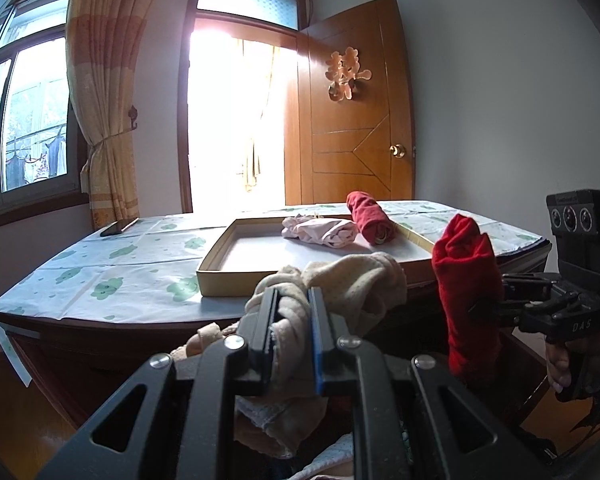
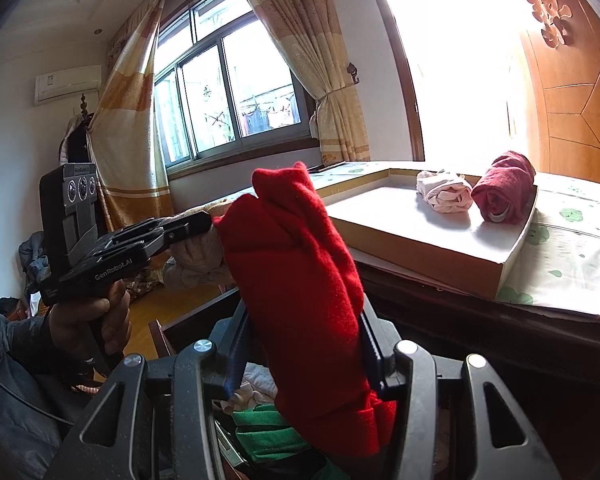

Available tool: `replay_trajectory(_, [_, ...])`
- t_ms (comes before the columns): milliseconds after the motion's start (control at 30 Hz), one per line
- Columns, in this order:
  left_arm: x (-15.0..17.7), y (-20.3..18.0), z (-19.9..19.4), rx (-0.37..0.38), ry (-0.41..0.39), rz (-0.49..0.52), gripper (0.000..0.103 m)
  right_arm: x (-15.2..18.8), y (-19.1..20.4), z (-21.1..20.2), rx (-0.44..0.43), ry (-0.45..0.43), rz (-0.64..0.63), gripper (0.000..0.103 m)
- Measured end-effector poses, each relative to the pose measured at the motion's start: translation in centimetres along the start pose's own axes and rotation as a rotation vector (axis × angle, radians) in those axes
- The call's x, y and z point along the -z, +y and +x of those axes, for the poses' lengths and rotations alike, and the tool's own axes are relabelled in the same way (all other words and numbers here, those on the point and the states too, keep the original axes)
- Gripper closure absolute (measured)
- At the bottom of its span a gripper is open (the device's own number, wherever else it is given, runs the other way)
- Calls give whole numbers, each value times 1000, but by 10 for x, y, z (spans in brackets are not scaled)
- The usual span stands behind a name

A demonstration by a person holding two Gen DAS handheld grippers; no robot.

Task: Take underwear out of drawer
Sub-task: 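Lift both garments out of the drawer and carry them over the beige tray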

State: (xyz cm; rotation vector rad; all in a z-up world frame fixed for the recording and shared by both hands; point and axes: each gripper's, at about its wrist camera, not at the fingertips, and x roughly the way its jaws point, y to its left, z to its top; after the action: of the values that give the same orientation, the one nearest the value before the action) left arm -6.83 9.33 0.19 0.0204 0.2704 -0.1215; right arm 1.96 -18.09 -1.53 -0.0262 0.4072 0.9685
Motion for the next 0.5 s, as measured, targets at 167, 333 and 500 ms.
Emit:
replay_trajectory(167, [-10,1,0,-6,-19,7,91,-8,0,-1,-1,-3,5,53])
replay_trajectory(333, [-22,2,1,-9,-38,17,91,-20,2,-2,-1,-7,6,53])
replay_trajectory(500, [-32,3,3,-8,-56,27,91,-30,3,0,-1,-5,10,53])
